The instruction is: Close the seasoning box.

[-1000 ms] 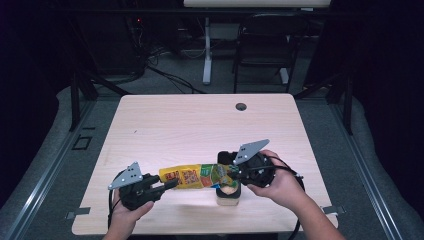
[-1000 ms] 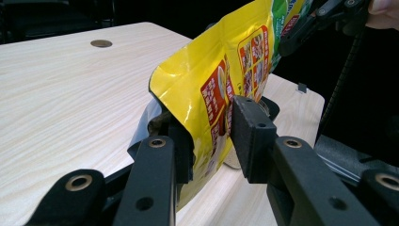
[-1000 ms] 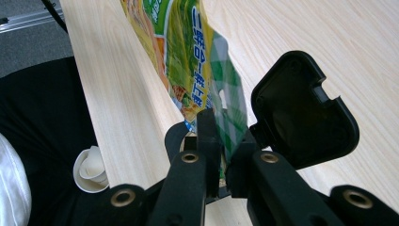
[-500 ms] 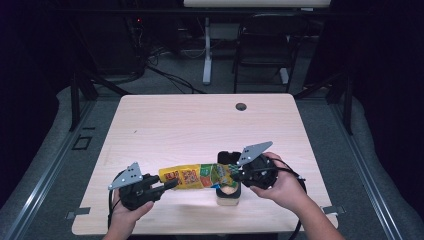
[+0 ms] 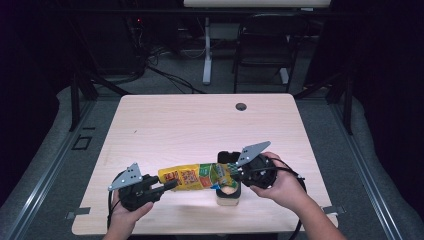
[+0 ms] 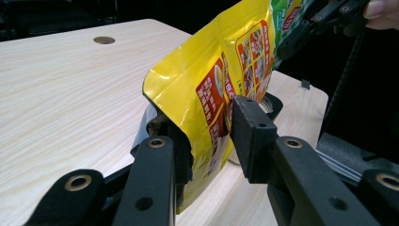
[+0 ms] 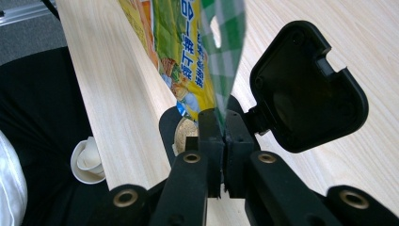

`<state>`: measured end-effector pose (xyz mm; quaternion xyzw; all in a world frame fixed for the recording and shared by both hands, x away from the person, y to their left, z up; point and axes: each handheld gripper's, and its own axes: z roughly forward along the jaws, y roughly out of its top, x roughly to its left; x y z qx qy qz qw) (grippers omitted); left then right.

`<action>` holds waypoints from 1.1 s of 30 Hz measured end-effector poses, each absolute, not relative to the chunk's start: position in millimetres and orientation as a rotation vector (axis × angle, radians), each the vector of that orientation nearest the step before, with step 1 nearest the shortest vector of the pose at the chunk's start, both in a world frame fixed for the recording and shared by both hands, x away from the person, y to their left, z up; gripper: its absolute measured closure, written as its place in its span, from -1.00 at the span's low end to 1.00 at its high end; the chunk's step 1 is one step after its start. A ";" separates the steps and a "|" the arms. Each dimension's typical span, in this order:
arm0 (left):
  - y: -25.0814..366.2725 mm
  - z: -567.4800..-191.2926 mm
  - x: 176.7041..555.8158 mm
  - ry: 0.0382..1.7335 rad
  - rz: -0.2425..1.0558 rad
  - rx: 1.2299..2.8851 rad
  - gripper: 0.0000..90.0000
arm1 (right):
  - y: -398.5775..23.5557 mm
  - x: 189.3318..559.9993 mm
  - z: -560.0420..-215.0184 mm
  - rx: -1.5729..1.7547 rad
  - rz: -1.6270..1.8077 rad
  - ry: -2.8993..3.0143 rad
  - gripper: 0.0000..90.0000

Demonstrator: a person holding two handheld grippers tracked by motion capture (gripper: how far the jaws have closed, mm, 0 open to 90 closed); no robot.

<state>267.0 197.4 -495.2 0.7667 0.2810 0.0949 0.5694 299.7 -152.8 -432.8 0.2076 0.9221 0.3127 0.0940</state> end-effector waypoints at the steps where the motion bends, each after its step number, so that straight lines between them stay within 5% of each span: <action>1: 197.5 -495.3 267.0 0.660 0.224 1.801 0.56 | -152.0 299.5 -432.7 0.614 0.927 2.735 0.97; 33: 217.6 -515.6 276.5 0.795 0.220 1.829 0.27 | -130.8 300.9 -419.1 0.528 0.888 2.764 1.00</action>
